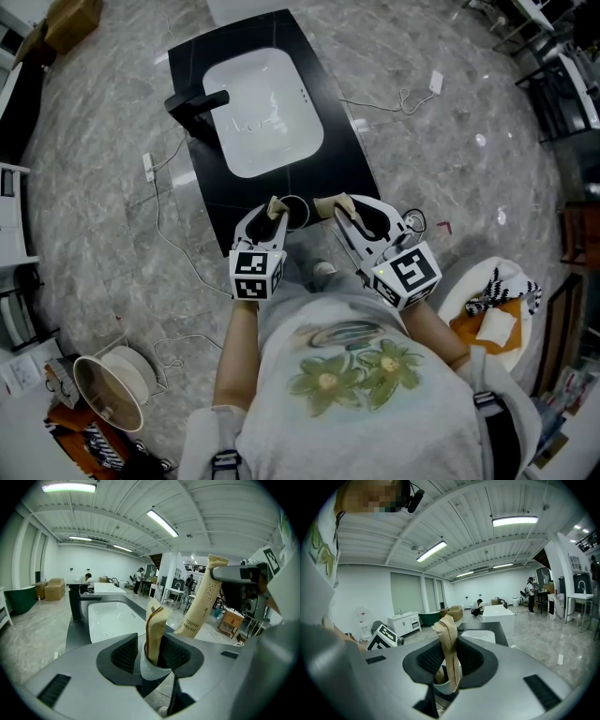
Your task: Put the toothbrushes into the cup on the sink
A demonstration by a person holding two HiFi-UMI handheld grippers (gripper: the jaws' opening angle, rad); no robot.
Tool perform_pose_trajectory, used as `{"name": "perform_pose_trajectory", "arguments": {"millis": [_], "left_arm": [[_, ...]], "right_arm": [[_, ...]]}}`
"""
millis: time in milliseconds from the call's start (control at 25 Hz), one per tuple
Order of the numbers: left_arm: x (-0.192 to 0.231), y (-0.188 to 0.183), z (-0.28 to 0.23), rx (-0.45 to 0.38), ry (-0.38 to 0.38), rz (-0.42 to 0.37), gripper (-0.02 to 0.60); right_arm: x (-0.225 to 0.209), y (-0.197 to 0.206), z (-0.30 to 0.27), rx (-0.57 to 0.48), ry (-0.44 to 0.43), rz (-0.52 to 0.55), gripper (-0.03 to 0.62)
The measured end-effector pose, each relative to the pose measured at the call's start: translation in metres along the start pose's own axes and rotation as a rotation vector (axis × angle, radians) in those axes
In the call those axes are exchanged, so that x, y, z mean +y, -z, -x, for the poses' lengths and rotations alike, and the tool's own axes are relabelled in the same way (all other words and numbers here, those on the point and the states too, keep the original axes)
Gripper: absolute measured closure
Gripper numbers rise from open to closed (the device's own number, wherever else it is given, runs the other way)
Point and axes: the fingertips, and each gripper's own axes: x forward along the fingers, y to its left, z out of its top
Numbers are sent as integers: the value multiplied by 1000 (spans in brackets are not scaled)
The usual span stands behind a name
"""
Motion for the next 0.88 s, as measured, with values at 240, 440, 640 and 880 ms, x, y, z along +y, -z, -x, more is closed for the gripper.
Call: {"name": "perform_pose_trajectory", "arguments": {"millis": [240, 440, 640, 880], "left_arm": [[-3, -12, 4, -36, 20, 9, 396], [-5, -31, 13, -85, 27, 11, 382], [-5, -56, 28, -164, 31, 25, 383], [6, -90, 52, -288, 5, 64, 428]], "right_arm": [[2, 0, -3, 3, -11, -1, 505], [-2, -3, -3, -4, -12, 0, 503], [-4, -6, -1, -10, -10, 2, 503], [-7, -7, 0, -18, -5, 4, 505]]}}
